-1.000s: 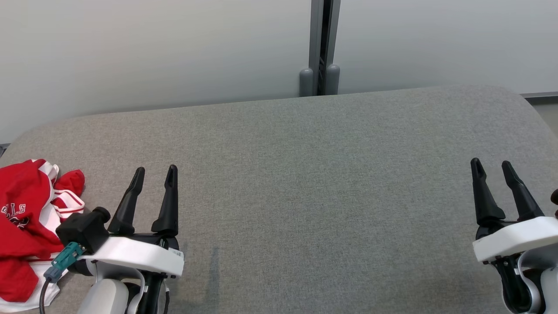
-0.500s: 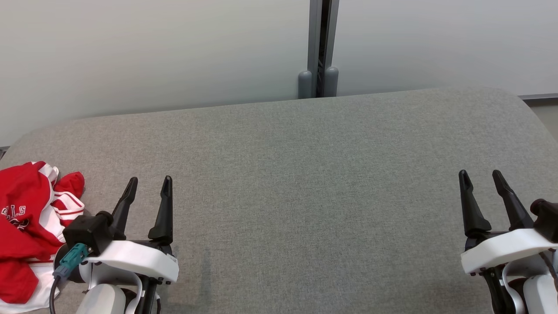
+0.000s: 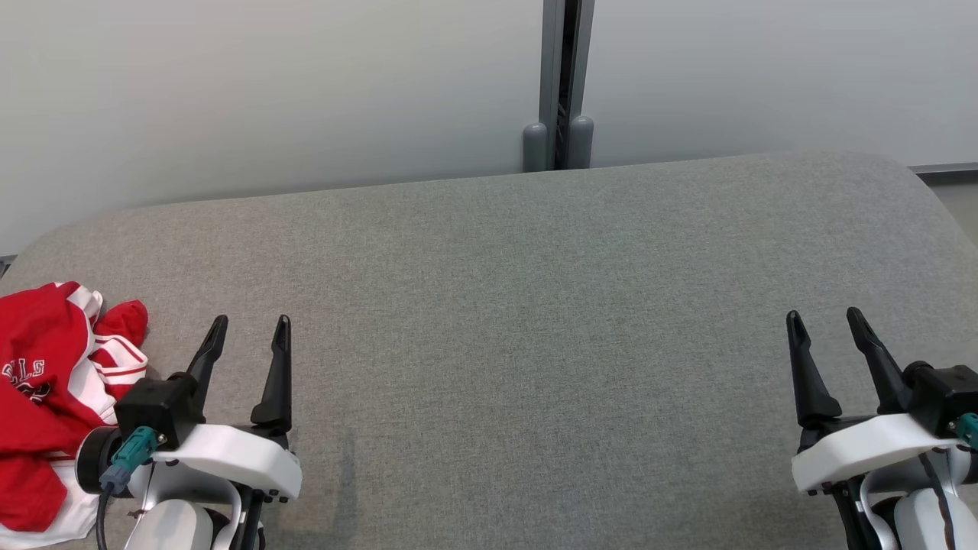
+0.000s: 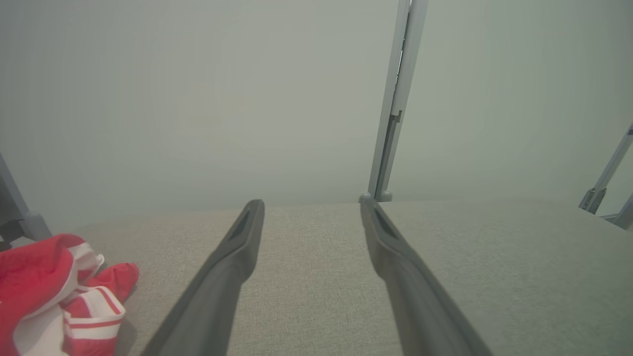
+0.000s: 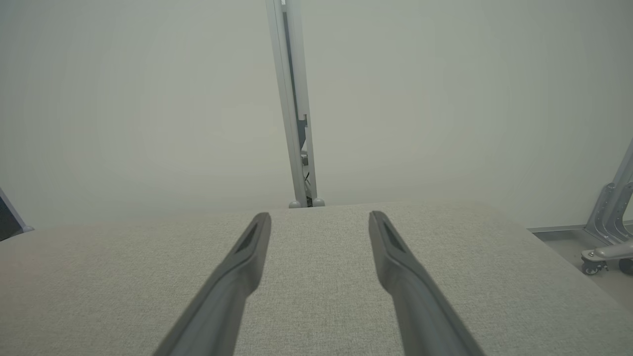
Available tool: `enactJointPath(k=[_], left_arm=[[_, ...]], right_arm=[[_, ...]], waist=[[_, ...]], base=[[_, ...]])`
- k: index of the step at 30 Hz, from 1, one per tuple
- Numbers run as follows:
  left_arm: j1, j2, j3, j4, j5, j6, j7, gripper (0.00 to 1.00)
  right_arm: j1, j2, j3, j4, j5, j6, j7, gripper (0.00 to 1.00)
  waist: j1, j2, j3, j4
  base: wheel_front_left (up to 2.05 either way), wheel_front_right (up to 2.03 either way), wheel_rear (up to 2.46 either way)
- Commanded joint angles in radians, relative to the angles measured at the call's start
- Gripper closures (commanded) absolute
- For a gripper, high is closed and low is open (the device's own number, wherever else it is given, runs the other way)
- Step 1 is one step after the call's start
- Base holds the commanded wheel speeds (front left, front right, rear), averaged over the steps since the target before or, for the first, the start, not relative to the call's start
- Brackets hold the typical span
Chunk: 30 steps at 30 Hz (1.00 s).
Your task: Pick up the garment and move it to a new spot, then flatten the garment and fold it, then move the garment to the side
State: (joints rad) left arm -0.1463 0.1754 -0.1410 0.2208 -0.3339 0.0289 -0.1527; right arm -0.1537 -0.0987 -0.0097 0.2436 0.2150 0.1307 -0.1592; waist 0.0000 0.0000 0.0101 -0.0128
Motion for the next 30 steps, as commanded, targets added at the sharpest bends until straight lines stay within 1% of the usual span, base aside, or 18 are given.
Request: enactJointPath(k=[1,13,22,28,30], left_arm=[[-0.004,0.008,0.007,-0.003,0.017,0.006,0.002,0.0],[0.004,0.008,0.014,0.006,0.073,0.008,0.019,0.0],[0.006,0.01,0.024,0.009,0.091,-0.006,0.037,0.0],[0.005,0.014,0.027,0.014,0.113,-0.009,0.043,0.0],[0.004,0.014,0.027,0.015,0.106,-0.009,0.044,0.0]], right_arm=[[-0.001,-0.004,0.003,-0.001,-0.015,0.0,-0.011,0.0],[-0.003,0.008,0.008,0.028,-0.057,0.0,-0.054,0.0],[-0.003,0.015,0.006,0.042,-0.08,0.0,-0.076,0.0],[-0.004,0.015,0.011,0.048,-0.11,0.0,-0.093,0.0],[-0.006,0.015,0.007,0.049,-0.109,0.0,-0.09,0.0]], waist=[[0.0,0.0,0.0,0.0],[0.0,0.0,0.0,0.0],[0.0,0.0,0.0,0.002],[0.0,0.0,0.0,0.002],[0.0,0.0,0.001,0.002]], base=[[0.0,0.0,0.0],[0.0,0.0,0.0],[0.0,0.0,0.0],[0.0,0.0,0.0],[0.0,0.0,0.0]])
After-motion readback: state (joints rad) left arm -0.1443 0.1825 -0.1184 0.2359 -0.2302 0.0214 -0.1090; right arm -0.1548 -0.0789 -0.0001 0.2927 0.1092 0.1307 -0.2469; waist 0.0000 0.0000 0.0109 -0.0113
